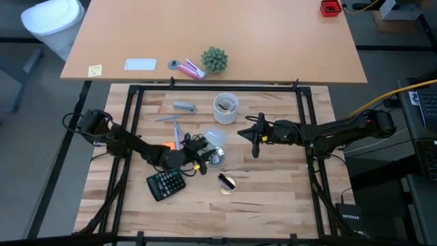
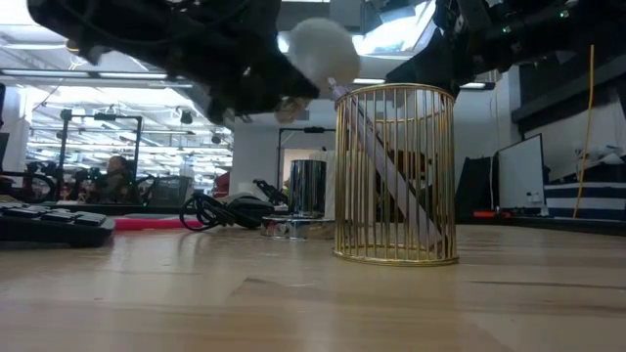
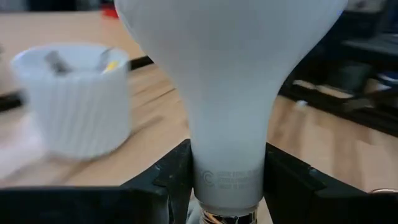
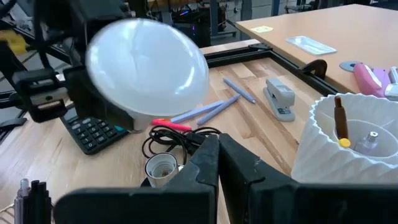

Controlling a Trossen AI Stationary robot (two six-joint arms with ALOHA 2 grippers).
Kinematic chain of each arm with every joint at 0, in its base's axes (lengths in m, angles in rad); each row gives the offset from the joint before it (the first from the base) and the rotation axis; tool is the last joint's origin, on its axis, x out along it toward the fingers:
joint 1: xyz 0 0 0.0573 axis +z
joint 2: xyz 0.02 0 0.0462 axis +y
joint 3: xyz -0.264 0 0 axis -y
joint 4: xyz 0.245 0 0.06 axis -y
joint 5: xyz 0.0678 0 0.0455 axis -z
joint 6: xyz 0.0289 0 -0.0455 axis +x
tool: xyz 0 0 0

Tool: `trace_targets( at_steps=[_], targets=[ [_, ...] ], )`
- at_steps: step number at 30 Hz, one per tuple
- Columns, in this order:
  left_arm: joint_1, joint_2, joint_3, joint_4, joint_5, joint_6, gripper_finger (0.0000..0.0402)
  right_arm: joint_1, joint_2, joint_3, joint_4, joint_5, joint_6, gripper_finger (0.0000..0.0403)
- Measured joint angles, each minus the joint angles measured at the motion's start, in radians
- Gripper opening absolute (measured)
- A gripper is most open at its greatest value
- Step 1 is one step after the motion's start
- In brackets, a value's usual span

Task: Screw lightbulb
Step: Insert the lightbulb into the lamp

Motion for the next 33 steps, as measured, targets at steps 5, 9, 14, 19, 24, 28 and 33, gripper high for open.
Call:
trace_targets(
  at_steps=[5, 9, 14, 19, 24, 28, 33],
  targets=[
    [0.080, 0.000, 0.000, 0.078, 0.214, 0.149, 0.0153, 0.000, 0.000, 0.000, -0.004, 0.000, 0.000, 0.0012],
    [0.147, 0.000, 0.000, 0.107, 0.391, 0.185, 0.0153, 0.000, 0.000, 0.000, -0.003, 0.000, 0.000, 0.0012],
    [0.199, 0.001, -0.001, 0.124, 0.516, 0.205, 0.0153, 0.000, 0.000, 0.000, 0.017, -0.001, 0.004, 0.0012],
    [0.212, 0.037, -0.001, 0.145, 0.526, 0.205, 0.0153, 0.000, 0.009, 0.000, 0.070, -0.017, 0.030, 0.0012],
    [0.211, 0.105, -0.003, 0.198, 0.533, 0.186, 0.0153, 0.000, 0.089, -0.001, 0.154, -0.049, 0.075, 0.0012],
    [0.210, 0.132, -0.004, 0.199, 0.536, 0.152, 0.0153, 0.000, 0.174, 0.000, 0.259, -0.056, 0.084, 0.0012],
    [0.208, 0.133, -0.014, 0.185, 0.537, 0.143, 0.0153, -0.001, 0.226, 0.013, 0.316, -0.078, 0.086, 0.0012]
  ],
)
